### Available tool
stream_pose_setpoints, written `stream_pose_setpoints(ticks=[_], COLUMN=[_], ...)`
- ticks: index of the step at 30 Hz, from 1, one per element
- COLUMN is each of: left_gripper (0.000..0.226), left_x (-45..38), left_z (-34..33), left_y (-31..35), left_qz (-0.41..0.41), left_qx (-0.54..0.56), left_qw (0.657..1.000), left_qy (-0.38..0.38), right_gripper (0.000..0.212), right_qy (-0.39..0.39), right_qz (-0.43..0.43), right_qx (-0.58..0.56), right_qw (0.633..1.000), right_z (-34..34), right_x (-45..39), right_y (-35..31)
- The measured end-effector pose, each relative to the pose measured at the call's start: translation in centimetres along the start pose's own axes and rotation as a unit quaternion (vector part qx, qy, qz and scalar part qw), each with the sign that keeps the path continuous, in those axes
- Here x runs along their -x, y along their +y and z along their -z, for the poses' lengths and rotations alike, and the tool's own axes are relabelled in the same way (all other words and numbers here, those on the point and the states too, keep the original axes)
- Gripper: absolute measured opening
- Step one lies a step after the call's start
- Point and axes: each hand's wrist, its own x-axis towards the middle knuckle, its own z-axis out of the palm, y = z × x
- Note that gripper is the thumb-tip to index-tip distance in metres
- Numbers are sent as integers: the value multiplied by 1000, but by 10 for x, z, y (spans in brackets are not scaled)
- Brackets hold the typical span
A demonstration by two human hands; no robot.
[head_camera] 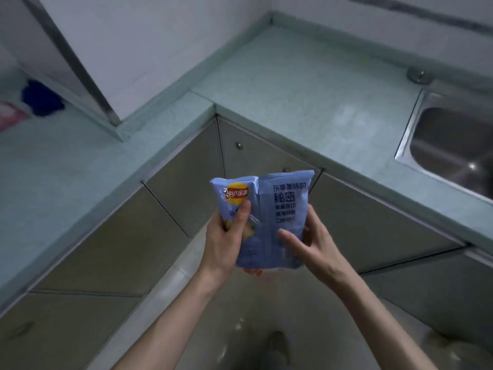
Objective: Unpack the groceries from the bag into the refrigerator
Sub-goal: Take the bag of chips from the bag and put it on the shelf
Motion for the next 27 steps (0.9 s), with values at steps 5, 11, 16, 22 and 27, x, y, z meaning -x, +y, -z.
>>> stream_pose_setpoints(ticks=[5, 11, 16, 22, 27], left_gripper=[48, 41, 41, 31, 40], left_x=[44, 101, 143, 184, 219], left_z=[17, 39, 52, 79, 109], left_y=[101, 167, 200, 230, 250], left_qz=[14, -54, -109, -160, -179], left_qx=[31, 22, 50, 10, 7], left_qw=[998, 997, 993, 980, 962], left_qy=[-46, -44, -1, 118, 206], right_gripper=[35, 34, 28, 16, 18], right_qy=[70, 85, 52, -20, -107], right_qz=[18, 62, 56, 54, 47], right_qx=[-12, -13, -35, -47, -50], right_qw=[997, 994, 996, 997, 992], right_z=[-25, -44, -65, -95, -129], right_x=[30, 59, 77, 95, 98], right_y=[-99, -191, -235, -279, -304])
